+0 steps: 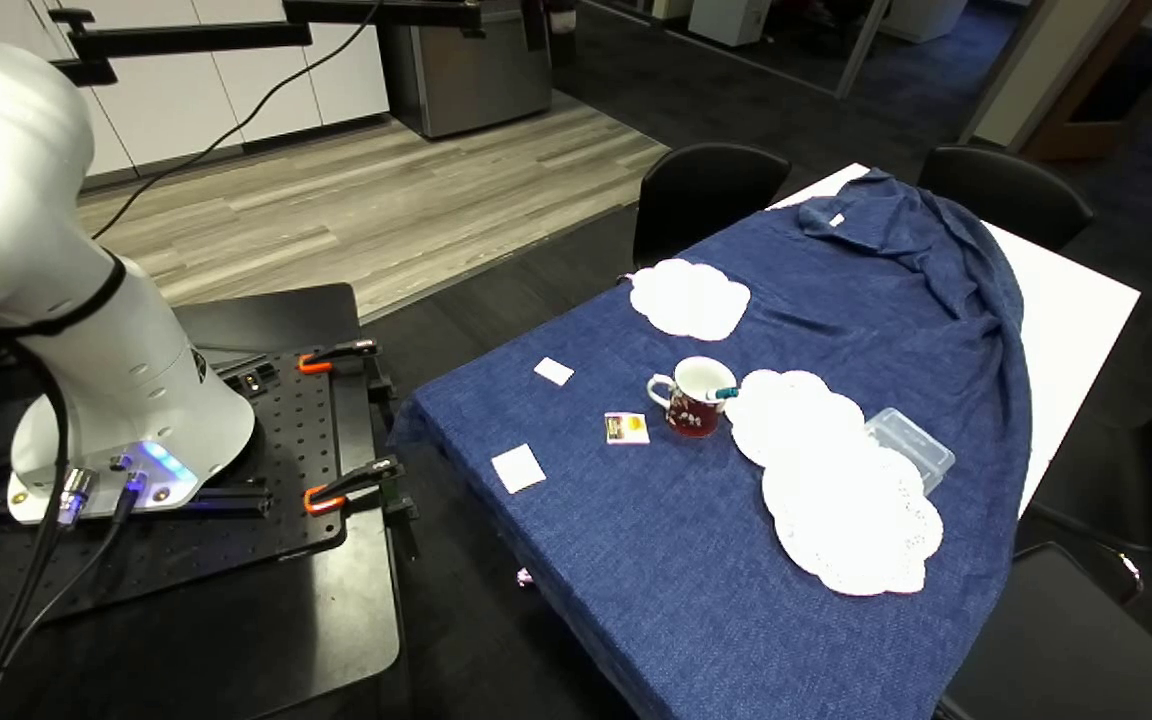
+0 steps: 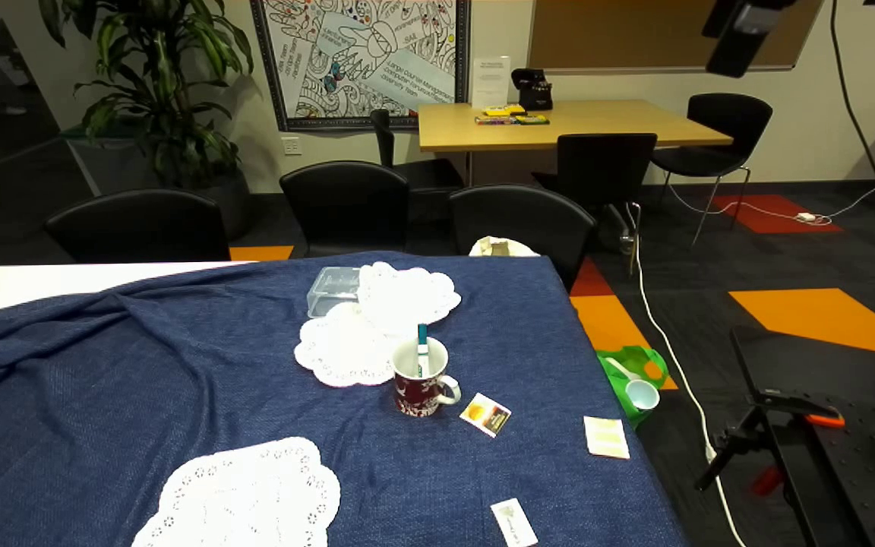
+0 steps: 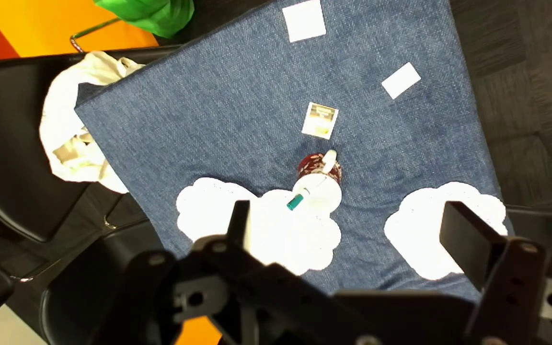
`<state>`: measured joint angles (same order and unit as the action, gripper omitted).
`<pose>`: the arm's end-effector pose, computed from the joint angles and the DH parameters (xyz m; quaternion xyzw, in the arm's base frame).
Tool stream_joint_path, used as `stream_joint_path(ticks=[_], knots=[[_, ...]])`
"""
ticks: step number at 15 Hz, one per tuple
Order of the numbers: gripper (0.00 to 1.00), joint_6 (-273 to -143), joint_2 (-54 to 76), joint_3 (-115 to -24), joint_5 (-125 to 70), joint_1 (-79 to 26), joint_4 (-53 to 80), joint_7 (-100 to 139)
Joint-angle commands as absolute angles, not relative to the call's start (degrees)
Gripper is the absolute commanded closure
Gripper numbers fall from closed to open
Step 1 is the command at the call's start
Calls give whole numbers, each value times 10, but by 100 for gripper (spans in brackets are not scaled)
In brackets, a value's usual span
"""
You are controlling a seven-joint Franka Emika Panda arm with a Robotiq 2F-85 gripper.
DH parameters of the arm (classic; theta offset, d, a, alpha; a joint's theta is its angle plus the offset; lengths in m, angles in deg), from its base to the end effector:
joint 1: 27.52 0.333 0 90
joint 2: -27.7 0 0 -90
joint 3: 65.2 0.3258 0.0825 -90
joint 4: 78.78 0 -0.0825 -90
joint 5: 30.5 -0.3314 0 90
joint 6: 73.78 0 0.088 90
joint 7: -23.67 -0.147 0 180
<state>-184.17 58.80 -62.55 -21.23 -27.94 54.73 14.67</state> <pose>0.3519 -0.0011 0.5321 0.9929 -0.0383 0.0770 0.0825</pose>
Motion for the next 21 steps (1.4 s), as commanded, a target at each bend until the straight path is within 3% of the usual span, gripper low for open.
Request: stream_joint_path(ticks=[1, 13, 21], knots=[[0, -1898, 569, -643, -202, -290, 565, 171], [0, -2205, 423, -612, -99, -360, 623, 4], [0, -2203, 416, -606, -60, -373, 619, -47]])
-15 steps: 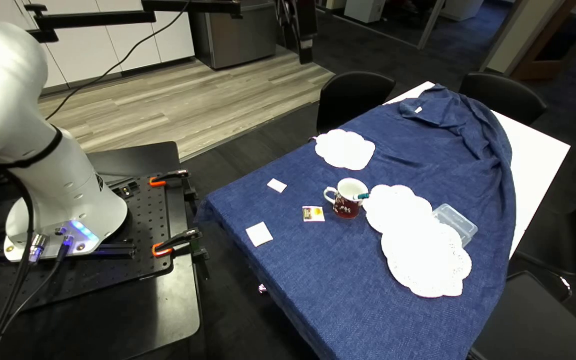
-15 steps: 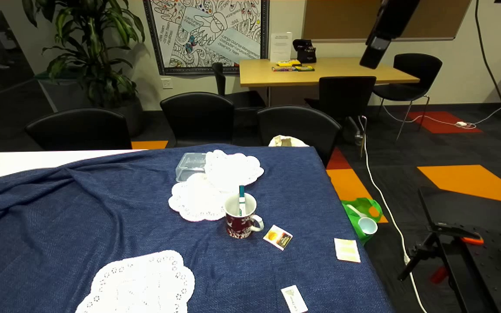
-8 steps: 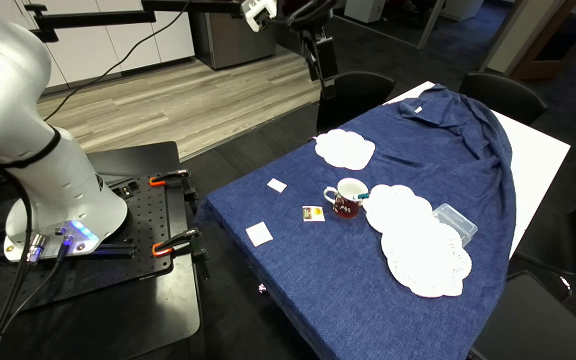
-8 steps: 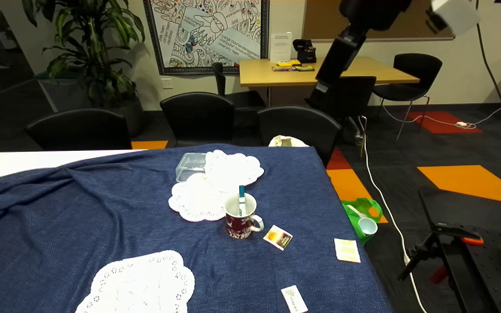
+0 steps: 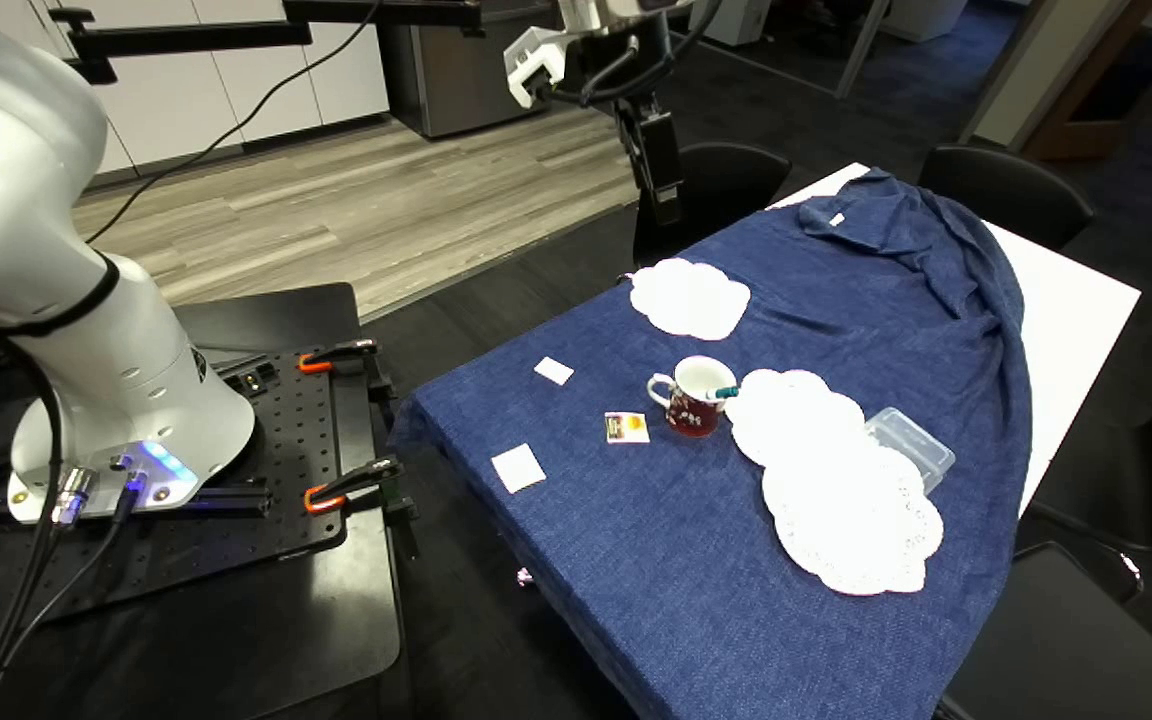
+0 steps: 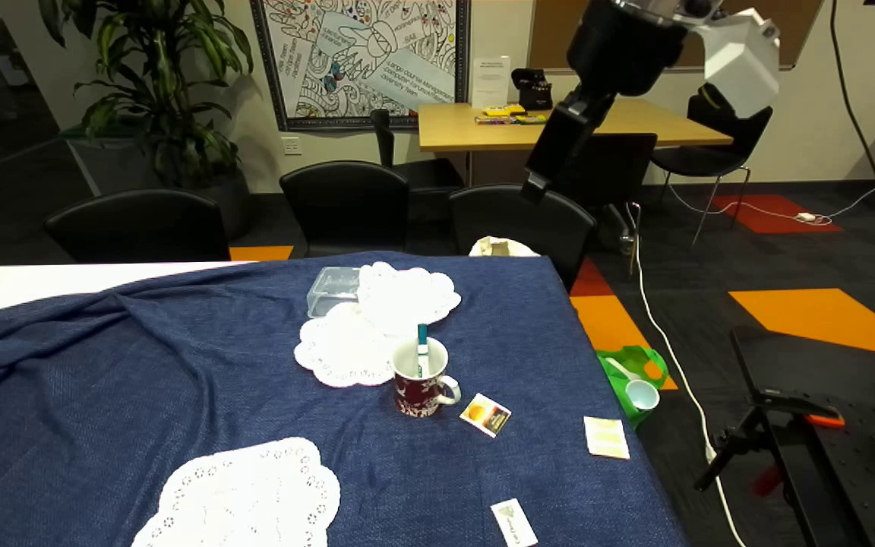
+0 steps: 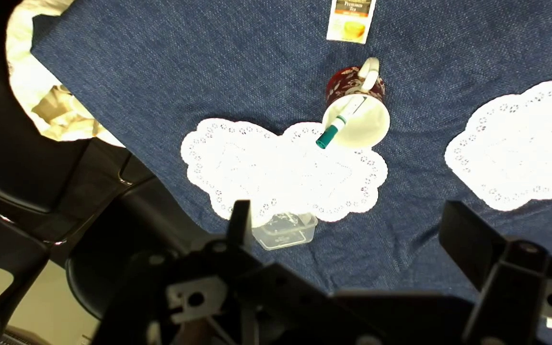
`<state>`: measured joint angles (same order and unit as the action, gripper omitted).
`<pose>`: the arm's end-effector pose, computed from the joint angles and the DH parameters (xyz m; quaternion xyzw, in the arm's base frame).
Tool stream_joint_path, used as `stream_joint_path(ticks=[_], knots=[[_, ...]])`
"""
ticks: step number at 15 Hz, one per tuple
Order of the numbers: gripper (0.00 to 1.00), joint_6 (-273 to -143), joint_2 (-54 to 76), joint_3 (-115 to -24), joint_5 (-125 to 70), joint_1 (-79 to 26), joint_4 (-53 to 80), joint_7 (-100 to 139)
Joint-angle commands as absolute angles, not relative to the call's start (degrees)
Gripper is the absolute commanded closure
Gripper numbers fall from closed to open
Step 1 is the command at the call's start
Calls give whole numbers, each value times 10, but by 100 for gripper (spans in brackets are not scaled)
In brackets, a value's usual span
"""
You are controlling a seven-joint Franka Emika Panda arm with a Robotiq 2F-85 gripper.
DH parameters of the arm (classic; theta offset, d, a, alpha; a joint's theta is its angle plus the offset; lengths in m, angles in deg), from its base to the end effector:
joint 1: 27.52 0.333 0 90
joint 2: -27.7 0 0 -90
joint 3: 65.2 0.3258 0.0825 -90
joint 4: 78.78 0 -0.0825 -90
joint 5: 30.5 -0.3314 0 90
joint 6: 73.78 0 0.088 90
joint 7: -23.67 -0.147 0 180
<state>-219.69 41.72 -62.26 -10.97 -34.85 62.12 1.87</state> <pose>0.4457 -0.0369 0.4262 0.9740 -0.1002 0.1787 0.0972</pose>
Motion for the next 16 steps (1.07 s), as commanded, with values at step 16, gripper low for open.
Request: stream_joint_path(ticks=[16], knots=[[0, -2240, 260, -409, 427, -550, 549, -801]])
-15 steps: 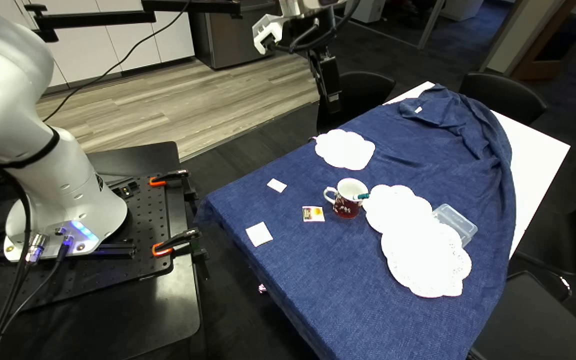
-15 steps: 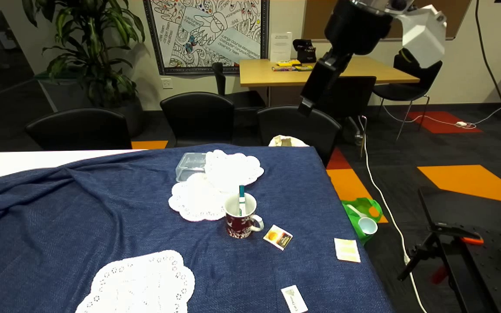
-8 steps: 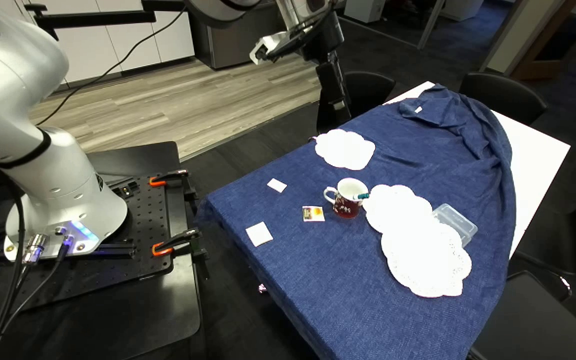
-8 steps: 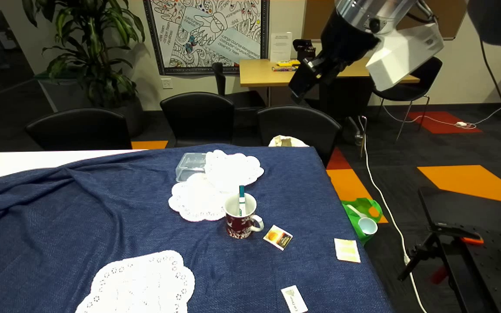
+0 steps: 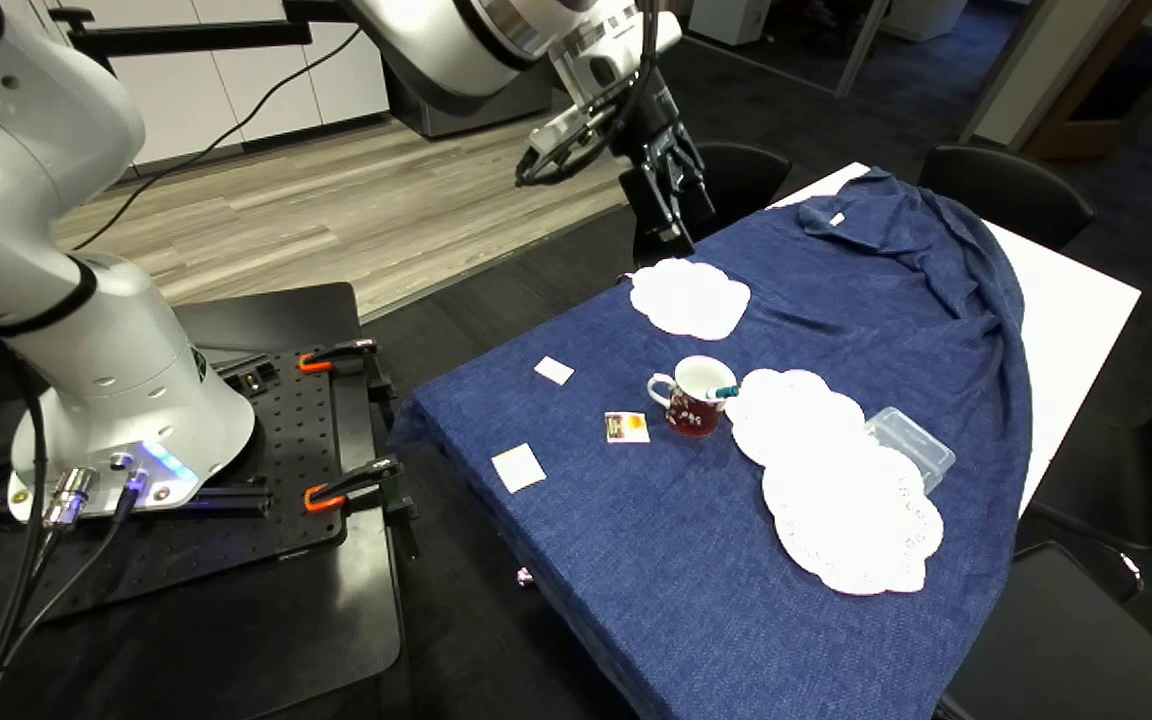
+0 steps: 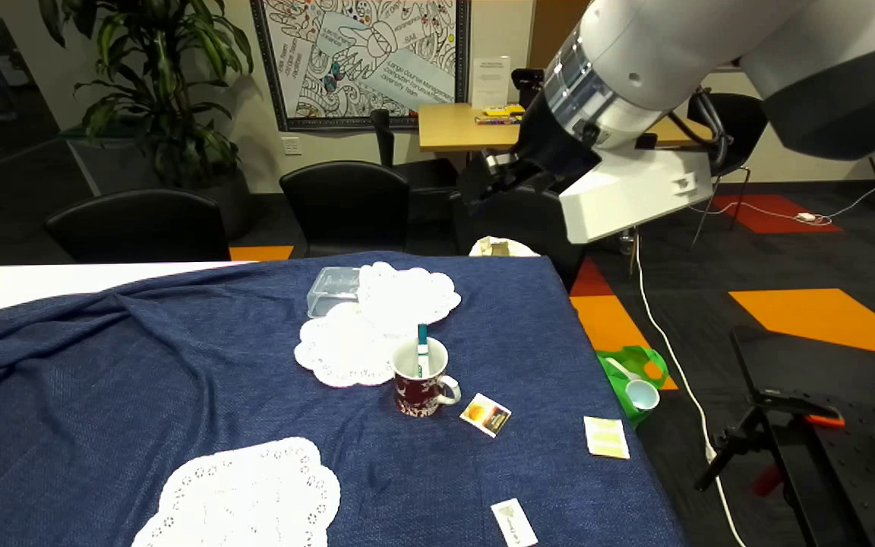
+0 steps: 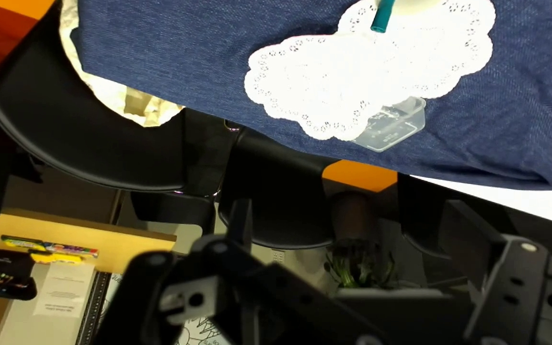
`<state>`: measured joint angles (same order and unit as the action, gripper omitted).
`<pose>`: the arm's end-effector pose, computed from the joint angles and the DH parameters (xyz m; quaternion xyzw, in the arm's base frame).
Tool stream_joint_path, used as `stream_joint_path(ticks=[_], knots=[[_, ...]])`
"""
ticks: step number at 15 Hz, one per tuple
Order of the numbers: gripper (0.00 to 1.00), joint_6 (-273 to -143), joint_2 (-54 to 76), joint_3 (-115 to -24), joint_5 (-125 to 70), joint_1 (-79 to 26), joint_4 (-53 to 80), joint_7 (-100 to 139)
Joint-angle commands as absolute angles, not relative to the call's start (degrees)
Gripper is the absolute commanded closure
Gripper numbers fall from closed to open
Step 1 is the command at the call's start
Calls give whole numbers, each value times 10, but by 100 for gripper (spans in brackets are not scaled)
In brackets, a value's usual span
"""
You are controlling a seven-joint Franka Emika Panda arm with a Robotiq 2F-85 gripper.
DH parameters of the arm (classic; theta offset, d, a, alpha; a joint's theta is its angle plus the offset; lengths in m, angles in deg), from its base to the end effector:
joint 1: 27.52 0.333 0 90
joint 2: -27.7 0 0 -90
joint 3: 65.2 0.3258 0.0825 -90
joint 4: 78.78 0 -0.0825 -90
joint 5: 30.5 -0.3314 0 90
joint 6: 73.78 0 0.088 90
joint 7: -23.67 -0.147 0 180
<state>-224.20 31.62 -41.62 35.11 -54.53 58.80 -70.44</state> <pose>0.4814 -0.0245 0.3746 0.8683 -0.3393 0.3245 0.1602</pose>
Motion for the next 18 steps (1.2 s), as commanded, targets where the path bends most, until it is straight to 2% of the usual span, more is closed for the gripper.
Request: stream_joint_path(ticks=[1, 9, 10, 18], knots=[[0, -2231, 242, -410, 456, -546, 539, -835], [0, -2181, 91, -419, 558, -521, 455, -966], [0, -2201, 84, -511, 539, -434, 444, -965], [0, -2221, -16, -623, 476, -342, 375, -945]])
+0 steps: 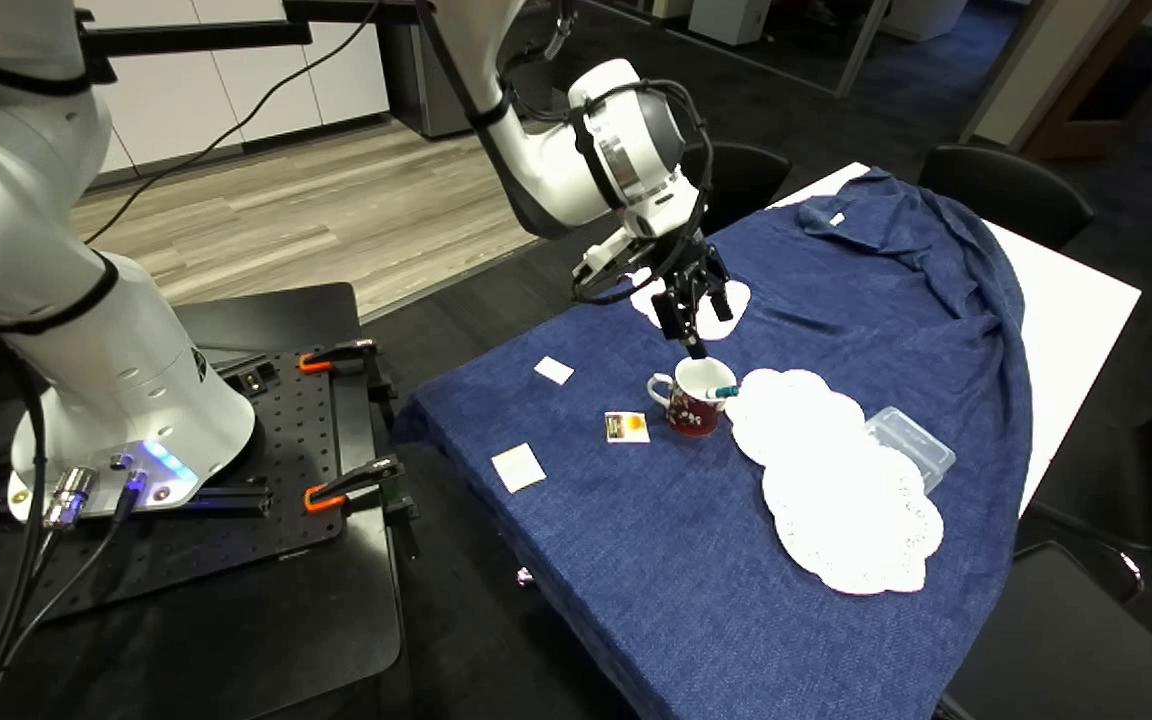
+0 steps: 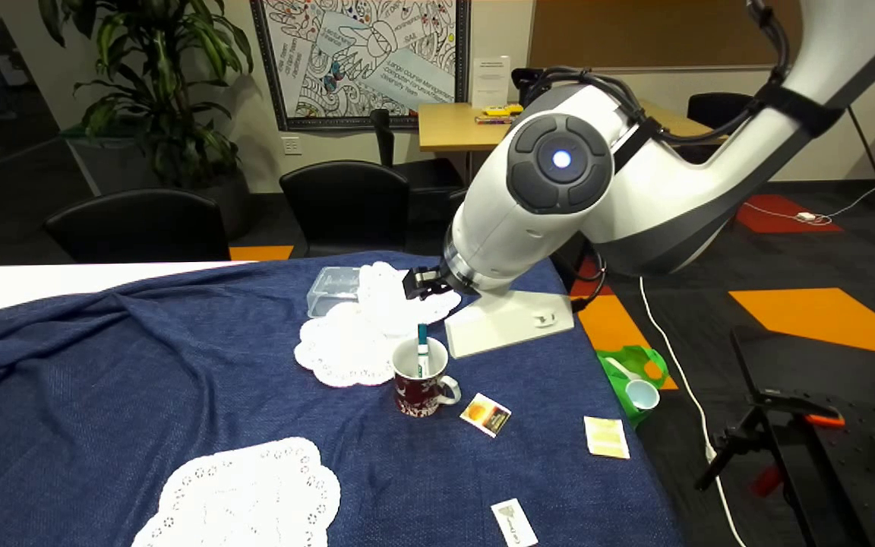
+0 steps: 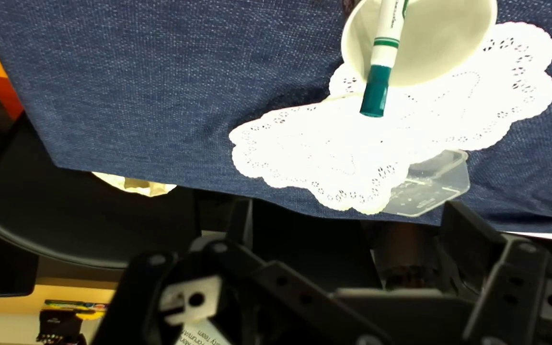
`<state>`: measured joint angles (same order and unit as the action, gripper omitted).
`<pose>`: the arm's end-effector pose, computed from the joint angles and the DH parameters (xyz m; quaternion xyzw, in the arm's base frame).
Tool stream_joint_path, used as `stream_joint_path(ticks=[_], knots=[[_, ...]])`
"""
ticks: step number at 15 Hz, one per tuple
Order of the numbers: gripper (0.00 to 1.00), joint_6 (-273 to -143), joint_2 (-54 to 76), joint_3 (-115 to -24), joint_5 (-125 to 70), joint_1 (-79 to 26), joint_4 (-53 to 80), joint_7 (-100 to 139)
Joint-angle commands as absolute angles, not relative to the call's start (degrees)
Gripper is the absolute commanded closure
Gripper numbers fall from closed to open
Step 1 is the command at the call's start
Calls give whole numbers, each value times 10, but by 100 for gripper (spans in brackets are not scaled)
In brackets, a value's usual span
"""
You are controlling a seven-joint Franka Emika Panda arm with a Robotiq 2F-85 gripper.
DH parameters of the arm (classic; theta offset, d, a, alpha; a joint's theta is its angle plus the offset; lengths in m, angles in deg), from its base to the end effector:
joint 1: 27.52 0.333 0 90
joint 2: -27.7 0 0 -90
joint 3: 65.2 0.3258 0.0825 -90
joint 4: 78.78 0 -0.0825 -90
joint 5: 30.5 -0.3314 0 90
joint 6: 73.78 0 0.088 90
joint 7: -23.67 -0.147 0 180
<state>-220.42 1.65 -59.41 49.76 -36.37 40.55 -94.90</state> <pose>0.5685 -0.0386 0.2230 0.8404 -0.4183 0.3012 0.1672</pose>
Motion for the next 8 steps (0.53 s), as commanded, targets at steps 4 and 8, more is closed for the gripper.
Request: stream_joint_path(ticks=[4, 8], knots=[[0, -2227, -18, -640, 467, -327, 382, -943], [0, -2219, -19, -646, 468, -323, 377, -952]])
